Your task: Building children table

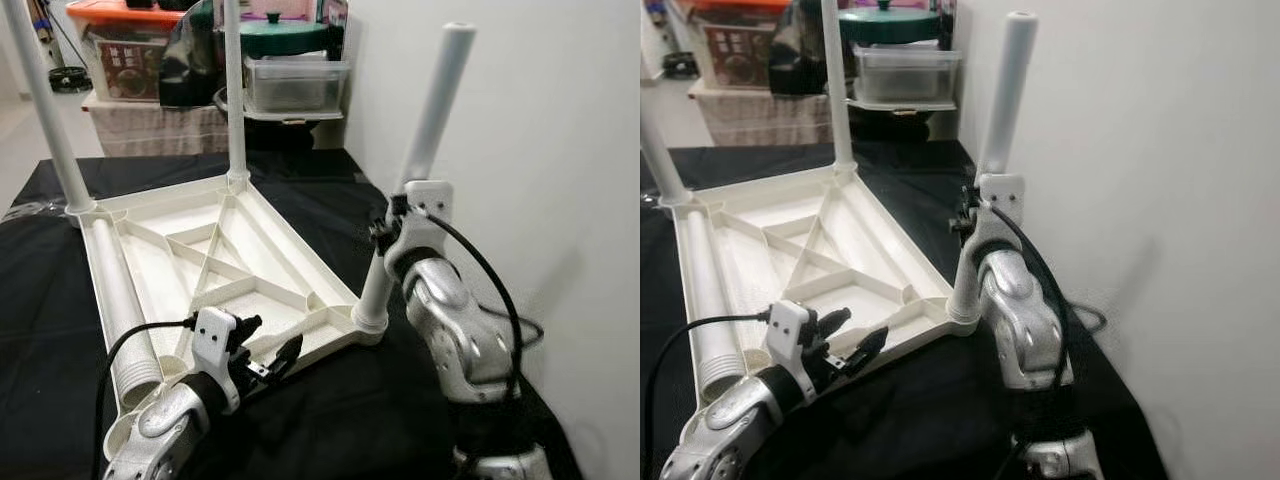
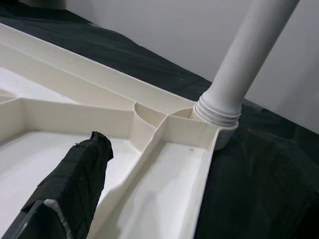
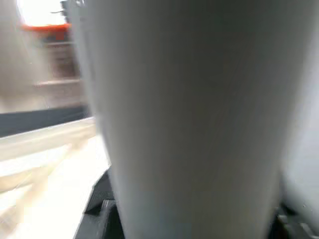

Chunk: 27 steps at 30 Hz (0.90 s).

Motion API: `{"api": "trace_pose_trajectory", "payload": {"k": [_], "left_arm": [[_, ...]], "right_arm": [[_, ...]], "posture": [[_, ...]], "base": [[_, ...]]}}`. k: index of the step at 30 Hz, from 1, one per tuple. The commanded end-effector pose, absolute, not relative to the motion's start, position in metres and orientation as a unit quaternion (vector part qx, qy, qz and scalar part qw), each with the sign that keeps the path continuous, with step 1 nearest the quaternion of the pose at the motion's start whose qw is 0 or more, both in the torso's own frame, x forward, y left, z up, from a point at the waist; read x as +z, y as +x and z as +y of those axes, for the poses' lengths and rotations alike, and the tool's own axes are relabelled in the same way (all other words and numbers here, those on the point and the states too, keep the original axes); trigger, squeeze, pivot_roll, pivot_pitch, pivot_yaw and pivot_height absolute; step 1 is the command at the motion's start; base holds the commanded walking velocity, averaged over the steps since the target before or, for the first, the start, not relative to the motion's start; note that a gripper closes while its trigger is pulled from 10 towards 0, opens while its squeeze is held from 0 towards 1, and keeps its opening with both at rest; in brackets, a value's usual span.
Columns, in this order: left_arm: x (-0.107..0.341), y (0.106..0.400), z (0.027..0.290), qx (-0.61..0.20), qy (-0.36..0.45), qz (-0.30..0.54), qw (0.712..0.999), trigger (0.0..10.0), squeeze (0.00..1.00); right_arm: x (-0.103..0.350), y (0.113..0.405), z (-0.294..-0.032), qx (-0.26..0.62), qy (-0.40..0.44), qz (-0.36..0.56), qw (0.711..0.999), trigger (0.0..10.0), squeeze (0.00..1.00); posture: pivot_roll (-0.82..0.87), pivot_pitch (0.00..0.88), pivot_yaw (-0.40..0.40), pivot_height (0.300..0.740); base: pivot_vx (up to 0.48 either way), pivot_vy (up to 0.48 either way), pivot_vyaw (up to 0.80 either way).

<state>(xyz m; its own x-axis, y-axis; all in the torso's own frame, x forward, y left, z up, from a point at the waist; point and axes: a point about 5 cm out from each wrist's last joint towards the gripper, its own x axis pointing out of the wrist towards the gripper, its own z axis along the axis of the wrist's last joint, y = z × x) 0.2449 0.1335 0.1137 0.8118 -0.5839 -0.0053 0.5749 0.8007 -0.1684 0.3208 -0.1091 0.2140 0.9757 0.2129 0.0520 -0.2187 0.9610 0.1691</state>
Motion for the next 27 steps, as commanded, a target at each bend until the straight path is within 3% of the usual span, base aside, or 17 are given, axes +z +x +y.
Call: {"api": "trace_pose_trajectory", "payload": {"k": [1,2,3,4,5,7,8,14,16,17,19,20,22,24,27], "left_arm": [[0.114,0.246,0.129,-0.318,-0.084,0.030,0.944,10.0,0.00],[0.115,0.246,0.128,-0.319,-0.084,0.029,0.944,10.0,0.00],[0.115,0.247,0.128,-0.319,-0.085,0.028,0.943,10.0,0.00],[0.115,0.247,0.128,-0.319,-0.085,0.028,0.943,10.0,0.00],[0.115,0.247,0.128,-0.320,-0.086,0.028,0.943,10.0,0.00],[0.114,0.247,0.128,-0.320,-0.086,0.028,0.943,10.0,0.00],[0.114,0.247,0.127,-0.321,-0.087,0.028,0.943,10.0,0.00],[0.114,0.247,0.128,-0.319,-0.087,0.027,0.943,10.0,0.00],[0.114,0.246,0.129,-0.318,-0.087,0.027,0.944,10.0,0.00],[0.114,0.246,0.129,-0.317,-0.087,0.028,0.944,10.0,0.00],[0.114,0.246,0.129,-0.317,-0.087,0.028,0.944,10.0,0.00],[0.113,0.245,0.129,-0.316,-0.087,0.029,0.944,10.0,0.00],[0.113,0.243,0.129,-0.317,-0.087,0.031,0.944,10.0,0.00],[0.113,0.243,0.129,-0.318,-0.087,0.032,0.944,10.0,0.00],[0.114,0.244,0.130,-0.318,-0.085,0.032,0.944,10.0,0.00]], "right_arm": [[0.211,0.322,-0.107,0.181,0.128,-0.006,0.975,10.0,1.00],[0.219,0.324,-0.109,0.227,0.136,-0.009,0.964,10.0,1.00],[0.230,0.326,-0.111,0.265,0.125,-0.020,0.956,10.0,0.86],[0.230,0.326,-0.111,0.265,0.125,-0.020,0.956,10.0,0.86],[0.242,0.327,-0.117,0.318,0.103,-0.039,0.942,10.0,0.00],[0.252,0.328,-0.124,0.338,0.084,-0.054,0.936,10.0,0.00],[0.255,0.331,-0.130,0.347,0.070,-0.050,0.934,0.0,0.00],[0.256,0.340,-0.146,0.343,0.018,-0.016,0.939,0.0,0.00],[0.255,0.353,-0.152,0.267,0.038,0.006,0.963,0.0,0.00],[0.248,0.365,-0.162,0.135,0.073,0.023,0.988,0.0,0.00],[0.248,0.365,-0.162,0.135,0.073,0.023,0.988,0.0,0.00],[0.241,0.371,-0.169,0.047,0.094,0.043,0.994,0.0,0.00],[0.218,0.352,-0.129,0.021,0.121,0.064,0.990,10.0,0.00],[0.215,0.336,-0.103,0.066,0.145,0.059,0.985,10.0,0.00],[0.217,0.332,-0.098,0.103,0.150,0.040,0.982,10.0,0.00]], "posture": [[0.00,0.000,-0.100,0.740],[0.00,0.000,-0.100,0.740],[0.00,0.000,-0.100,0.740],[0.00,0.000,-0.100,0.740],[-0.01,0.000,-0.099,0.740],[-0.01,0.000,-0.099,0.740],[-0.01,0.000,-0.100,0.740],[0.00,0.000,-0.110,0.740],[0.00,0.000,-0.113,0.740],[0.00,0.000,-0.112,0.740],[0.00,0.000,-0.112,0.740],[0.00,0.000,-0.112,0.740],[0.01,0.000,-0.102,0.740],[0.01,0.000,-0.102,0.740],[0.01,0.000,-0.101,0.740]], "base": [[0.000,0.000,0.00],[0.000,0.000,0.00],[0.000,0.000,0.00],[0.000,0.000,0.00],[0.000,0.000,0.00],[0.000,0.000,0.00],[0.000,0.000,0.00],[0.000,0.000,0.00],[0.000,0.000,0.00],[0.000,0.000,0.00],[0.000,0.000,0.00],[0.000,0.000,0.00],[0.000,0.000,0.00],[0.000,0.000,0.00],[0.000,0.000,0.00]]}}
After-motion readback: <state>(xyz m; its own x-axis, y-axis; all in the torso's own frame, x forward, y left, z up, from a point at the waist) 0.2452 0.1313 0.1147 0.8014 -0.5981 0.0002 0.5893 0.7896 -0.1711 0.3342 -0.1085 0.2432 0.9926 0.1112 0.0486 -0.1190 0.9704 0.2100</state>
